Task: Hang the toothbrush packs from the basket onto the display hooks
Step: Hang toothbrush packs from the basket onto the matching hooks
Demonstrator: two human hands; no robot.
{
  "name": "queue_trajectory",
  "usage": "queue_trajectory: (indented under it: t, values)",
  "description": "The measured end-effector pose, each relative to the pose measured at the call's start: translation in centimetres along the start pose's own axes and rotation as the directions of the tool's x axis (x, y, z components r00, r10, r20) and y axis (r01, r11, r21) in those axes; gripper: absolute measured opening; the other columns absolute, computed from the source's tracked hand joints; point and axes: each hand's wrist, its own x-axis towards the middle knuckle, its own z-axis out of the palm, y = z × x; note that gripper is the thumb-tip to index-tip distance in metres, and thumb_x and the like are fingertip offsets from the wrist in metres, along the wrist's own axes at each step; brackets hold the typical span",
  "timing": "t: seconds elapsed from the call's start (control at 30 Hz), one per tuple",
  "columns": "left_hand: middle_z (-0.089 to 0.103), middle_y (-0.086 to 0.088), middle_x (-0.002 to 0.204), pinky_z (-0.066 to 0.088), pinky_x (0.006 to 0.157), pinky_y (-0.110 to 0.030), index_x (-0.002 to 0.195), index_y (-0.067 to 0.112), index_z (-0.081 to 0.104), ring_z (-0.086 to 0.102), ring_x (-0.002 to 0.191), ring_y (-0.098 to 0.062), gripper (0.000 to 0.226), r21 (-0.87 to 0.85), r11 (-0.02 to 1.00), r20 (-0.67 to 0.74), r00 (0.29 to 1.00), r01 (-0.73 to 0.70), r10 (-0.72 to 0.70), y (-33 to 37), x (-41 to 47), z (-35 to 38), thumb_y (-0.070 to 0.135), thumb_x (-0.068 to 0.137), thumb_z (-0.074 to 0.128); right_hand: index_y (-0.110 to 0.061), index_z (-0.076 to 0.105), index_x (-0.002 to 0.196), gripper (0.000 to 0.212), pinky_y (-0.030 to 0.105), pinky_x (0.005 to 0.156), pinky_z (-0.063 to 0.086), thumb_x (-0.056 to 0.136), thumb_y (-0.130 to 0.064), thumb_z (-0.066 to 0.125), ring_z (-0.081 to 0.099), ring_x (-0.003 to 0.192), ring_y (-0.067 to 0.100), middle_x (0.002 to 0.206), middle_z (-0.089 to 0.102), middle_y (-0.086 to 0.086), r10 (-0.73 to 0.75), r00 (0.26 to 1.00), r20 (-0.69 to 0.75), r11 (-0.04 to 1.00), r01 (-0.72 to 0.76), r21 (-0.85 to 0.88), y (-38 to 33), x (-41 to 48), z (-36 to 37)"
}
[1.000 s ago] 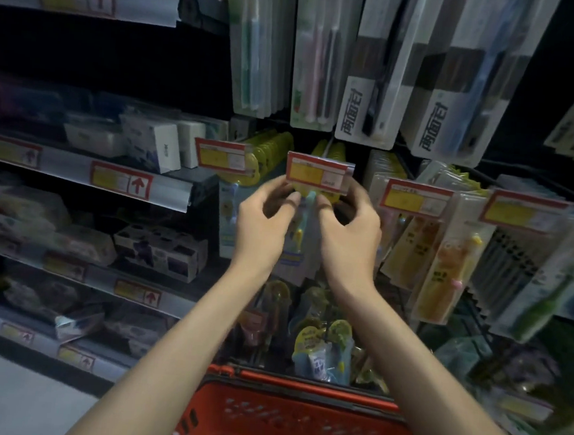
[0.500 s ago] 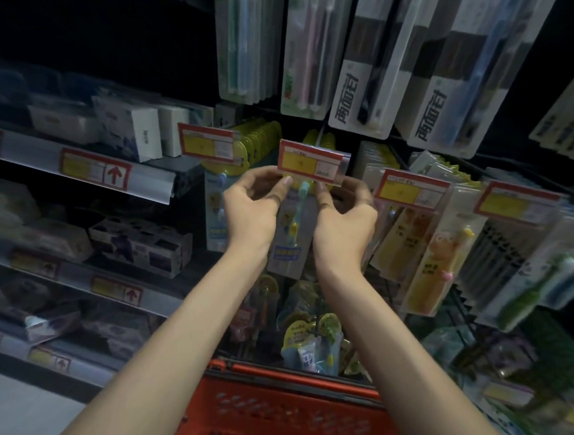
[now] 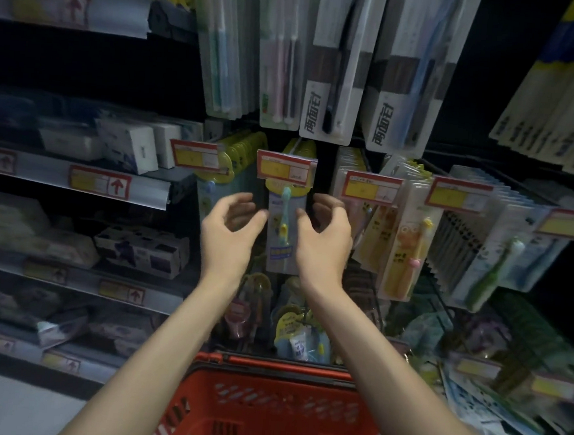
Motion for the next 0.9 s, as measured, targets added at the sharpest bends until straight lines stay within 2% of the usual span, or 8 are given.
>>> queue_trajectory:
  t: [0.1,0.27,0.43,0.5,0.67,0.73,0.8,0.9]
  values:
    - [0.074,0.005,0.113,0.057,0.096,-0.024,0.123,0.019,0.070,0.070,0.106,-0.004,0.032,0.074,0.997,0.039,0.999,-0.010,0.007,0.5,-2.2,-1.0,0.022,0.092,0.079,-0.024,0.062,0.125,0.028,0.029,0.105,0.049,0.098,-0.020,0.069,0.059,0.116,0.005,0.121,0.064,-0.011,-0.031,0.999,0.042,0.999,0.033,-0.043,-0.2,-1.1,-1.3]
    - [0.074,0.013,0.113,0.058,0.096,-0.030,0.120,0.028,0.071,0.068,0.108,0.000,0.023,0.141,0.988,0.130,0.990,-0.066,0.047,2.1,-6.0,-0.4,0.027,0.097,0.073,-0.028,0.063,0.130,0.033,0.019,0.100,0.045,0.098,-0.023,0.069,0.058,0.118,0.000,0.126,0.064,-0.014,-0.121,0.988,0.099,0.984,0.133,-0.121,-0.5,-3.1,-6.1]
    - [0.074,0.014,0.116,0.055,0.096,-0.022,0.126,0.028,0.071,0.068,0.110,0.001,0.024,0.102,0.989,0.331,0.941,-0.104,0.065,3.4,-8.8,4.5,0.023,0.103,0.064,-0.027,0.068,0.115,0.018,0.034,0.096,0.054,0.101,-0.017,0.062,0.064,0.107,0.004,0.112,0.068,-0.010,-0.203,0.979,-0.032,0.970,0.196,-0.143,0.7,-2.4,-12.9]
    - [0.073,0.015,0.121,0.052,0.097,-0.017,0.131,0.027,0.069,0.065,0.114,0.006,0.027,0.081,0.994,0.401,0.915,-0.076,0.037,3.5,-9.5,7.1,0.025,0.107,0.057,-0.028,0.067,0.113,0.018,0.034,0.096,0.054,0.104,-0.016,0.056,0.063,0.107,0.003,0.111,0.068,-0.011,-0.182,0.980,-0.082,0.976,0.170,-0.134,1.2,-1.5,-15.2]
    - [0.059,0.018,0.145,0.038,0.120,-0.030,0.147,0.030,0.057,0.049,0.137,0.005,0.046,0.027,0.995,0.451,0.887,0.094,-0.096,1.5,-9.6,12.5,0.050,0.108,0.043,-0.026,0.064,0.119,0.024,0.013,0.091,0.048,0.108,-0.016,0.045,0.060,0.105,-0.007,0.118,0.067,-0.008,-0.045,0.996,-0.077,0.994,0.037,-0.106,3.0,1.8,-18.4]
    - [0.051,0.027,0.147,0.032,0.117,-0.018,0.154,0.033,0.047,0.043,0.132,0.020,0.057,0.003,0.991,0.472,0.873,0.137,-0.122,0.9,-9.6,13.8,0.060,0.104,0.039,-0.026,0.063,0.129,0.030,0.016,0.091,0.048,0.108,-0.020,0.042,0.057,0.109,-0.005,0.124,0.065,-0.009,0.051,0.997,-0.050,0.995,-0.055,-0.084,4.2,3.3,-18.9]
    - [0.046,0.034,0.143,0.028,0.108,-0.011,0.158,0.036,0.038,0.037,0.121,0.032,0.067,-0.012,0.989,0.495,0.860,0.146,-0.121,0.2,-9.5,14.9,0.068,0.099,0.041,-0.024,0.059,0.139,0.036,0.010,0.085,0.041,0.109,-0.022,0.040,0.055,0.110,-0.003,0.132,0.061,-0.008,0.125,0.992,-0.015,0.990,-0.126,-0.061,5.3,4.6,-19.1]
    - [0.049,0.033,0.143,0.030,0.111,-0.017,0.161,0.037,0.031,0.041,0.129,0.023,0.078,0.005,0.991,0.500,0.858,0.134,-0.118,-1.3,-9.1,16.2,0.072,0.094,0.050,-0.025,0.050,0.149,0.043,0.013,0.088,0.038,0.109,-0.019,0.036,0.047,0.122,0.003,0.140,0.054,-0.006,0.171,0.985,0.037,0.985,-0.170,-0.028,6.4,6.2,-19.0]
